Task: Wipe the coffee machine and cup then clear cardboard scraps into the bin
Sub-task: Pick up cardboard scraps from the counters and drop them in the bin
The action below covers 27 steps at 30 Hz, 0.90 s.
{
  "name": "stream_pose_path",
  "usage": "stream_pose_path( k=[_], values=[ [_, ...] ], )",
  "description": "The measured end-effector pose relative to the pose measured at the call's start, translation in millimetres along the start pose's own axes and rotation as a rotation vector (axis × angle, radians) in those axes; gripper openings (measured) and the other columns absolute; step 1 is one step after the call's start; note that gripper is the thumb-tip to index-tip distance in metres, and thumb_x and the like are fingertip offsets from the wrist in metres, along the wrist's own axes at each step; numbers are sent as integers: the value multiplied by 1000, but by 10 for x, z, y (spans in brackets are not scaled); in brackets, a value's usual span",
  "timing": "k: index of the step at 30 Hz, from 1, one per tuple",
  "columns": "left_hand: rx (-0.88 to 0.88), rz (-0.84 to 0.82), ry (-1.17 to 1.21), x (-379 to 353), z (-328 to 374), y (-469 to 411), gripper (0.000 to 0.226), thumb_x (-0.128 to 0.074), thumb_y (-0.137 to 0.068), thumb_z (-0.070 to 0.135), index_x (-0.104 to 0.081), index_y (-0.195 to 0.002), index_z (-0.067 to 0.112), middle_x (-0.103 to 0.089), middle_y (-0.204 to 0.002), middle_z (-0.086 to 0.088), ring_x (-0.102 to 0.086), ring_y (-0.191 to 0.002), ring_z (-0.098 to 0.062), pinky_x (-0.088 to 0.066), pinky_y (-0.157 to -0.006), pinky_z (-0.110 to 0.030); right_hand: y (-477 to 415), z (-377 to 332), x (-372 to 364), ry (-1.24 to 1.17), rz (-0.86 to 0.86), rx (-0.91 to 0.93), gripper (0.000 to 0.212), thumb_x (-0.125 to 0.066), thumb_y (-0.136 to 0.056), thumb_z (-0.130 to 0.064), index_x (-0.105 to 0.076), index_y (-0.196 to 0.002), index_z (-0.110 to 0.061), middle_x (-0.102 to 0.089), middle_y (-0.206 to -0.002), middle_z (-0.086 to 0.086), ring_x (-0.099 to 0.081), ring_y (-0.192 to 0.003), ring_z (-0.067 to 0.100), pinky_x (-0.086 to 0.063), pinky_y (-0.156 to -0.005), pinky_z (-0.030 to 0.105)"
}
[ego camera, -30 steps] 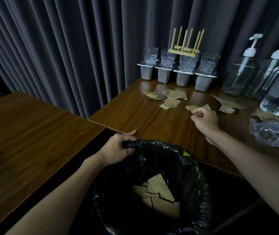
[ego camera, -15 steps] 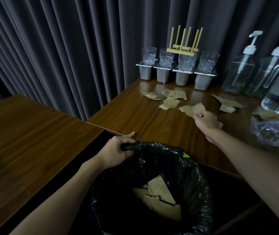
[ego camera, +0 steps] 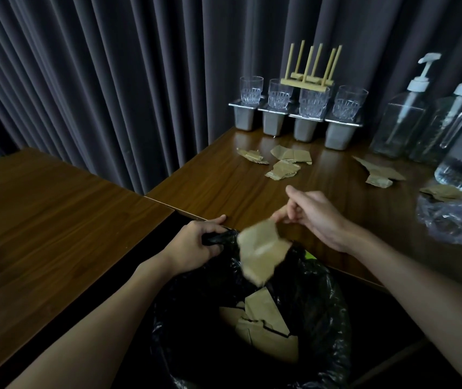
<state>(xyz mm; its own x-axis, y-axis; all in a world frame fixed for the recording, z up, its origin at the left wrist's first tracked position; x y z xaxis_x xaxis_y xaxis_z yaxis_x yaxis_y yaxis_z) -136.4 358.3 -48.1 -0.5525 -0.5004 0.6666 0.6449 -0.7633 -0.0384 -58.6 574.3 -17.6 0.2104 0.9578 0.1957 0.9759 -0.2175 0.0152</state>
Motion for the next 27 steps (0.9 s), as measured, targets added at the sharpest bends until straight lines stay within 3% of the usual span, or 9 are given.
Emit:
stream_pose_path(
  k=[3, 6, 9, 12, 20, 24, 27],
  values=[
    [-5, 8, 34, -7, 3, 9, 38, -71, -88, 4, -71, -110, 35, -45, -154, 1, -38, -142, -4, -39, -103, -11, -117, 58, 37, 148, 38, 29, 49, -35, -104, -41, -57, -69, -14, -74, -105, 0, -63, -111, 12, -41, -100, 32],
    [-8, 0, 37, -11, 6, 16, 38, -71, -89, 4, -72, -114, 32, -45, -154, 1, -36, -143, -3, -38, -109, -18, -308, 232, 182, 347, 99, -26, 35, -37, -102, -47, -61, -113, -24, -58, -128, -9, -47, -127, 11, -36, -99, 27],
    [-5, 2, 33, -6, 8, 18, 37, -70, -89, 4, -72, -116, 29, -45, -154, 0, -36, -144, -4, -39, -112, -23, -505, 415, 312, 678, 162, -62, 50, -36, -99, -54, -43, -142, -28, -35, -154, -7, -30, -142, 17, -25, -115, 43],
    [2, -7, 41, -23, 15, 18, 37, -69, -90, 4, -71, -120, 25, -44, -155, 1, -35, -144, -4, -40, -113, -27, -678, 419, 360, 874, 256, -7, 56, -34, -99, -56, -35, -147, -28, -28, -158, -7, -22, -145, 17, -17, -117, 44],
    [12, -14, 59, -12, 26, 25, 36, -68, -90, 2, -71, -120, 21, -46, -153, 0, -31, -146, -2, -43, -112, -29, -1028, 462, 397, 1022, 229, -36, 62, -27, -98, -59, -17, -153, -33, -17, -162, -6, -8, -149, 13, -7, -119, 45],
    [2, -5, 66, -11, 4, 28, 35, -68, -90, 2, -72, -120, 19, -52, -149, 1, -32, -145, 0, -40, -113, -23, -996, 430, 331, 1038, 213, 0, 58, -27, -98, -58, -22, -150, -34, -31, -154, -6, -19, -144, 16, -13, -116, 46],
    [2, -11, 64, -21, -3, 23, 35, -68, -90, 2, -71, -120, 21, -50, -150, 2, -32, -145, 0, -35, -109, -13, -938, 348, 291, 1111, 236, 89, 53, -28, -98, -55, -38, -144, -29, -36, -147, -4, -22, -139, 18, -16, -112, 46]
  ],
)
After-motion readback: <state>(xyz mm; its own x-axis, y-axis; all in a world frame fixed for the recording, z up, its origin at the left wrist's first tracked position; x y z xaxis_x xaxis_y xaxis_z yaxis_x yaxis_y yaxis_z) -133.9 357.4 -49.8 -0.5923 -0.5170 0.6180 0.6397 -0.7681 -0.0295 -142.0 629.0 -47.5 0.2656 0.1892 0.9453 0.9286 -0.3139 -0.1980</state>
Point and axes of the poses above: each hand's wrist, its own y-axis away from the middle knuckle, its own x-axis out of the back of the hand, z = x × y, the point moved 8 cm from there along -y, towards the middle knuckle
